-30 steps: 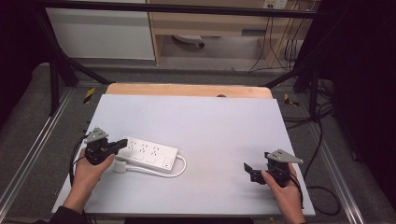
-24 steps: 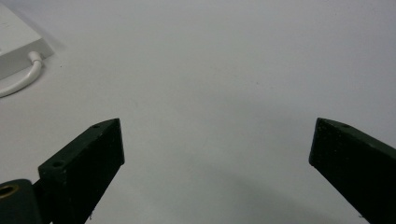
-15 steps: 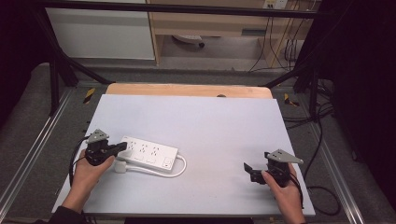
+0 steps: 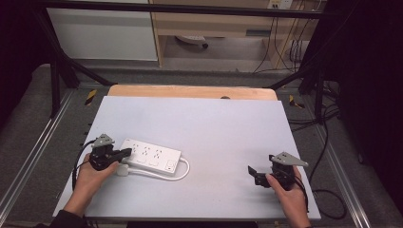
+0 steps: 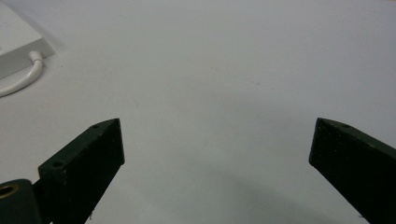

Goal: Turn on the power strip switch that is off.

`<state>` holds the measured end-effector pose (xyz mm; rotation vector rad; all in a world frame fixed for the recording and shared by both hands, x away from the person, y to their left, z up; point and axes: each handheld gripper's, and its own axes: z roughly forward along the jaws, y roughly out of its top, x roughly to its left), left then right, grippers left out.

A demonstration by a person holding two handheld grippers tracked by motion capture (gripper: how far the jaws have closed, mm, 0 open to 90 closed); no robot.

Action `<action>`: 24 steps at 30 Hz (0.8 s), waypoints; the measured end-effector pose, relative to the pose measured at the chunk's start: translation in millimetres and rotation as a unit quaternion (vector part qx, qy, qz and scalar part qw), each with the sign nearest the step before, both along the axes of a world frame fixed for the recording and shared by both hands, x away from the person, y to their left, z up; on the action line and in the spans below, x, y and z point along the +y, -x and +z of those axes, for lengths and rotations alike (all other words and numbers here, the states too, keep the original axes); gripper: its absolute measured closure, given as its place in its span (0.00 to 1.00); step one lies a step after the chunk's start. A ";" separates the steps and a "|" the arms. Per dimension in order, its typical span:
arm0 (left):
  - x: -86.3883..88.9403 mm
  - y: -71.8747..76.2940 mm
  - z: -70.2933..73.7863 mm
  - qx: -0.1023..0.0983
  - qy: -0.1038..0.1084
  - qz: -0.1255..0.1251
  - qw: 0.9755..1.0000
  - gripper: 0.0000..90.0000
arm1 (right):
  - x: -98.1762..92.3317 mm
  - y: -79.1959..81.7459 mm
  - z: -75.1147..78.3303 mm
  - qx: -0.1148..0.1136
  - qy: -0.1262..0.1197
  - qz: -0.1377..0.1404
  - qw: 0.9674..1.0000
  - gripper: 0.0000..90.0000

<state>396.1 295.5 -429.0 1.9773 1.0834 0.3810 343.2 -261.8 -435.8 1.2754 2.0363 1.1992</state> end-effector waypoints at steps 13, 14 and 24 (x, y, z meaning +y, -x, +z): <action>-6.3 3.8 -2.6 0.006 -0.010 -0.016 1.000 1.00 | 0.1 -0.2 -0.2 0.000 0.001 0.000 1.000 0.04; -6.6 3.9 -2.7 0.005 -0.009 -0.016 1.000 1.00 | 0.2 -0.2 -0.2 0.001 -0.001 -0.001 1.000 0.04; -7.2 4.7 -3.1 0.007 -0.006 -0.015 1.000 1.00 | -0.1 0.3 0.4 -0.001 -0.002 -0.001 1.000 0.04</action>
